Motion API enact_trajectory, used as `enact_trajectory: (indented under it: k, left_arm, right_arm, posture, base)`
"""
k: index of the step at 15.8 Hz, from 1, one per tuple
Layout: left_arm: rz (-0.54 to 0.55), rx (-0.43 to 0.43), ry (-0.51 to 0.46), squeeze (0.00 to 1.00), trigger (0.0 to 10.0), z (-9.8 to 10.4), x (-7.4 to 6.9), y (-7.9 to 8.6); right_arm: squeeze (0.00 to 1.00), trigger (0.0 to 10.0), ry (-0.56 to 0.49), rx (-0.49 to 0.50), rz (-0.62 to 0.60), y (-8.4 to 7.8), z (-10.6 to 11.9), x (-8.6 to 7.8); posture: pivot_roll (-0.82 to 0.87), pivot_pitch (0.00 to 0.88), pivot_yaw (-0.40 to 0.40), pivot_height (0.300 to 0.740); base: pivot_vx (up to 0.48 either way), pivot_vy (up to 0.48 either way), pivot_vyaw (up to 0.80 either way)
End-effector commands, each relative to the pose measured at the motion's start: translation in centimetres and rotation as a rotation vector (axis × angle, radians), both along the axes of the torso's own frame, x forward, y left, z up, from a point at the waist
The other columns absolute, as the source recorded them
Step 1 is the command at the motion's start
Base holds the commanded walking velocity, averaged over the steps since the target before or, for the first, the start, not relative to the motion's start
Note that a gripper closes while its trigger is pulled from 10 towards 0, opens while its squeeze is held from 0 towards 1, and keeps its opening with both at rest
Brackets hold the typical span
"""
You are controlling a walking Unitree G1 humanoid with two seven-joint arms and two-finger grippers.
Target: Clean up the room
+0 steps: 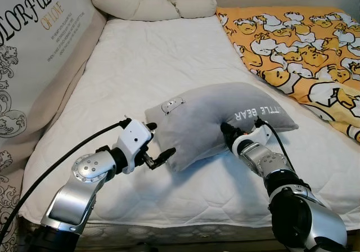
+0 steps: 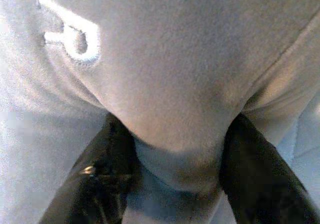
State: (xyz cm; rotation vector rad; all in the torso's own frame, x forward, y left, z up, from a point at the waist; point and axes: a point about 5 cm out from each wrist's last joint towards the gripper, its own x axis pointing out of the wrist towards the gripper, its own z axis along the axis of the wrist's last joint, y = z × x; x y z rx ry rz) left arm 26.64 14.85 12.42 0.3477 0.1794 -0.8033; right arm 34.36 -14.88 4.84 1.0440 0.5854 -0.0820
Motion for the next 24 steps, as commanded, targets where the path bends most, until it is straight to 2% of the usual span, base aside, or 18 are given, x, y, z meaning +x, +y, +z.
enact_trajectory:
  k: [1, 4, 10, 13, 14, 15, 16, 17, 18, 19, 21, 22, 23, 24]
  left_arm:
    - [-0.002, 0.018, 0.007, 1.0, 10.0, -0.1, -0.2, 0.1]
    - [0.002, 0.025, 0.013, 1.0, 10.0, -0.1, -0.3, 0.5]
    - [-0.057, 0.01, 0.076, 1.0, 10.0, -0.1, -1.3, 0.9]
    - [-0.037, 0.007, 0.082, 1.0, 10.0, 0.1, -1.4, 1.9]
    - [0.01, -0.015, 0.063, 1.0, 10.0, 0.5, -1.2, 2.6]
    - [0.097, -0.08, 0.036, 1.0, 10.0, 1.4, -0.8, 3.8]
    - [0.136, -0.1, 0.032, 1.0, 10.0, 1.6, -0.8, 4.4]
    - [0.151, -0.102, 0.034, 1.0, 10.0, 1.7, -0.8, 4.7]
    - [0.173, -0.104, 0.04, 1.0, 10.0, 1.8, -0.9, 5.3]
    - [0.179, -0.104, 0.041, 1.0, 10.0, 1.8, -1.0, 5.5]
    - [0.266, -0.085, -0.02, 1.0, 10.0, 2.4, -0.6, 6.8]
    - [0.347, -0.1, -0.058, 0.92, 10.0, 3.0, -0.2, 7.7]
    - [0.432, -0.158, -0.099, 0.92, 10.0, 3.9, 0.1, 9.0]
    - [0.507, -0.19, -0.14, 0.81, 10.0, 4.9, 0.2, 10.5]
  right_arm:
    - [0.0, 0.0, 0.015, -0.024, 0.004, -0.1, 0.0, 0.1]
    - [0.0, 0.0, 0.003, -0.03, 0.006, -0.1, 0.3, 0.3]
    - [0.0, 0.0, -0.006, -0.038, 0.008, 0.2, 0.6, 0.6]
    - [0.0, 0.0, -0.051, -0.084, 0.036, 0.5, 1.7, 1.3]
    - [0.0, 0.0, -0.073, -0.095, 0.029, 0.5, 2.4, 1.8]
    - [0.0, 0.0, -0.134, -0.108, 0.044, 0.7, 4.1, 2.8]
    - [0.0, 0.0, -0.17, -0.111, 0.055, 1.0, 5.2, 3.4]
    - [0.0, 0.0, -0.187, -0.115, 0.06, 1.1, 5.7, 3.7]
    - [0.0, 0.0, -0.251, -0.136, 0.093, 1.8, 7.6, 4.6]
    - [0.0, 0.0, -0.272, -0.143, 0.106, 2.1, 8.2, 4.8]
    - [0.0, 0.0, -0.408, -0.163, 0.248, 4.6, 11.6, 5.8]
    - [0.0, 0.0, -0.461, -0.149, 0.313, 5.6, 12.7, 5.9]
    - [0.0, 0.0, -0.515, -0.127, 0.365, 6.3, 13.9, 6.0]
    - [0.0, 0.0, -0.562, -0.091, 0.408, 6.9, 14.9, 6.0]
  posture:
    - [-0.01, 0.0, 0.023, 0.74]
    - [0.0, 0.0, 0.018, 0.74]
    - [0.0, 0.0, 0.014, 0.74]
    - [0.0, 0.0, 0.018, 0.74]
    - [-0.01, 0.0, 0.019, 0.74]
    - [-0.01, 0.0, 0.019, 0.74]
    - [0.0, 0.0, 0.02, 0.74]
    - [0.0, 0.0, 0.019, 0.74]
    - [0.0, 0.0, 0.016, 0.74]
    - [0.0, 0.0, 0.016, 0.74]
    - [0.02, 0.0, 0.004, 0.74]
    - [0.02, 0.0, 0.001, 0.74]
    - [0.03, 0.0, -0.003, 0.74]
    - [0.03, 0.0, -0.004, 0.74]
  base:
    - [0.0, 0.0, 0.0]
    - [0.0, 0.0, 0.0]
    - [0.0, 0.0, 0.0]
    - [0.0, 0.0, 0.0]
    - [0.0, 0.0, 0.0]
    - [0.0, 0.0, 0.0]
    - [0.0, 0.0, 0.0]
    - [0.0, 0.0, 0.0]
    - [0.0, 0.0, 0.0]
    - [0.0, 0.0, 0.0]
    - [0.0, 0.0, 0.0]
    - [0.0, 0.0, 0.0]
    - [0.0, 0.0, 0.0]
    - [0.0, 0.0, 0.0]
